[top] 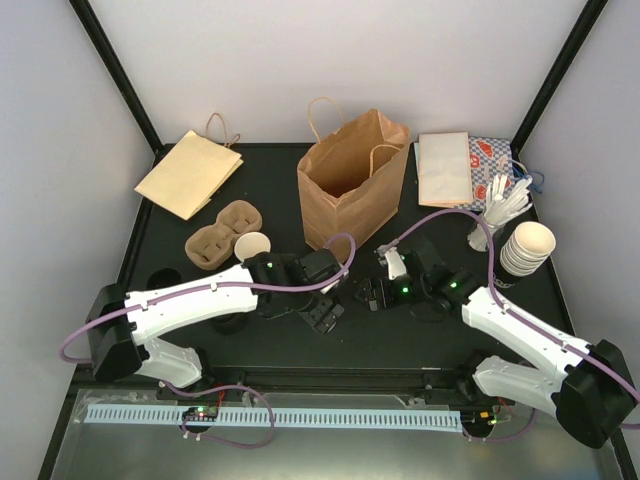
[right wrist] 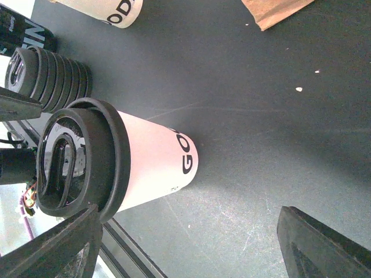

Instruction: Pack the takeout coffee

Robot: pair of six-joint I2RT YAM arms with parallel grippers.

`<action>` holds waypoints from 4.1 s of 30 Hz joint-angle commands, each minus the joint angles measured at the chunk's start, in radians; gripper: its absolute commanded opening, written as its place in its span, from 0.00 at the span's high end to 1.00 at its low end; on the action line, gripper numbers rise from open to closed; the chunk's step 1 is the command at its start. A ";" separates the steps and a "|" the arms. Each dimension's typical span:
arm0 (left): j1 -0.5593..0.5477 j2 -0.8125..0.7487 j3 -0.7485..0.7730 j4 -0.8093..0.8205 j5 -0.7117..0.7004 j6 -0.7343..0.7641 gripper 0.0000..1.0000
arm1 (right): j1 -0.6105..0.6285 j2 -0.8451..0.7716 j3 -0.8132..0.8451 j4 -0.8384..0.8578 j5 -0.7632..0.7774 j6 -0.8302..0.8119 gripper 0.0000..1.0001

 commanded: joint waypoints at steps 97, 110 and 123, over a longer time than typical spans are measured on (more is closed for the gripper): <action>-0.003 0.114 0.011 -0.045 -0.007 -0.015 0.15 | -0.011 0.176 -0.021 0.231 -0.139 0.069 0.39; -0.003 0.114 0.002 -0.034 0.014 0.025 0.15 | -0.010 0.140 0.002 0.239 -0.162 0.055 0.36; 0.008 0.078 -0.016 -0.003 0.044 0.100 0.15 | -0.011 0.173 -0.067 0.386 -0.228 0.126 0.36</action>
